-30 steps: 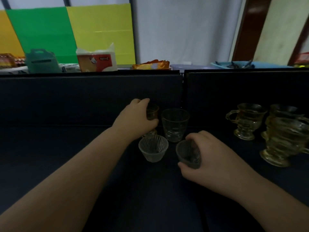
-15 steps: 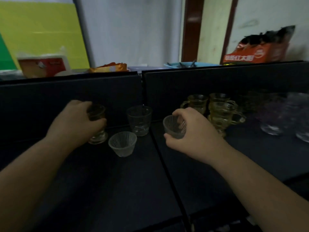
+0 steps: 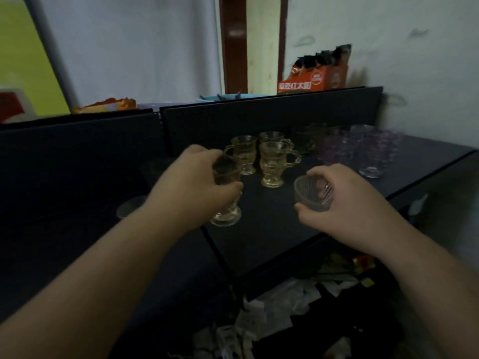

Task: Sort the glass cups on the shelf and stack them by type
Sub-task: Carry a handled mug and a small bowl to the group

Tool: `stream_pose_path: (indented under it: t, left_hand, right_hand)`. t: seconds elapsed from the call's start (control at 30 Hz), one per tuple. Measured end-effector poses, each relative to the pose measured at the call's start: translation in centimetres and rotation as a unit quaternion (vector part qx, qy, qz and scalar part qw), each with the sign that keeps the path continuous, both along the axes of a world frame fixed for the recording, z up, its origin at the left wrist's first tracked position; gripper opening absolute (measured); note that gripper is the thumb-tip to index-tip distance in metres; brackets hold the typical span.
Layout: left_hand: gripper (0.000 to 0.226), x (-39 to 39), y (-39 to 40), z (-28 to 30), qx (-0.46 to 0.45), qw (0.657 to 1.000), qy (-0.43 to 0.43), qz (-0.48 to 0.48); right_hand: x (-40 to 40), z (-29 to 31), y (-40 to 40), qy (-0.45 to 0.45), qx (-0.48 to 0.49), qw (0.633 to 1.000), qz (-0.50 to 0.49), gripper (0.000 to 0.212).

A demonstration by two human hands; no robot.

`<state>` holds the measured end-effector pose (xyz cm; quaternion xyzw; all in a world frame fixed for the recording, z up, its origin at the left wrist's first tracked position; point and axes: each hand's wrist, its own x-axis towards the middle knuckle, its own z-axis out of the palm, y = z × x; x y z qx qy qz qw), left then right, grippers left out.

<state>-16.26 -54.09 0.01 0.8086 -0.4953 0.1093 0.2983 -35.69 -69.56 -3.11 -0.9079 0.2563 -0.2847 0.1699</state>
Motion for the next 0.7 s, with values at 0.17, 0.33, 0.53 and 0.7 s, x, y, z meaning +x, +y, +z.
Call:
stream_pose_path:
  t: [0.17,0.33,0.53,0.7]
  left_hand:
    - [0.055,-3.1,-6.3,-1.1,0.031,0.999,0.028,-0.017]
    - [0.04,-3.2,-9.9,-1.7,0.042,0.997,0.04,0.041]
    - [0.081,-3.2,-12.4,-2.2,0.069,0.986,0.041,0.147]
    - [0.09,-6.5,-13.9,-1.9,0.073,0.968,-0.069,0.23]
  right_hand:
    - [-3.4,-0.6,-2.9,-0.002,0.003,1.0,-0.003,0.052]
    - [-5.2,-0.8,-7.4,0.014,0.005,1.0,0.019,0.053]
    - [-6.4,-0.8,-12.8,0.003,-0.013,0.998,0.06,0.062]
    - [-8.4,-1.1,-17.7,0.004,-0.016,0.994,0.107,0.061]
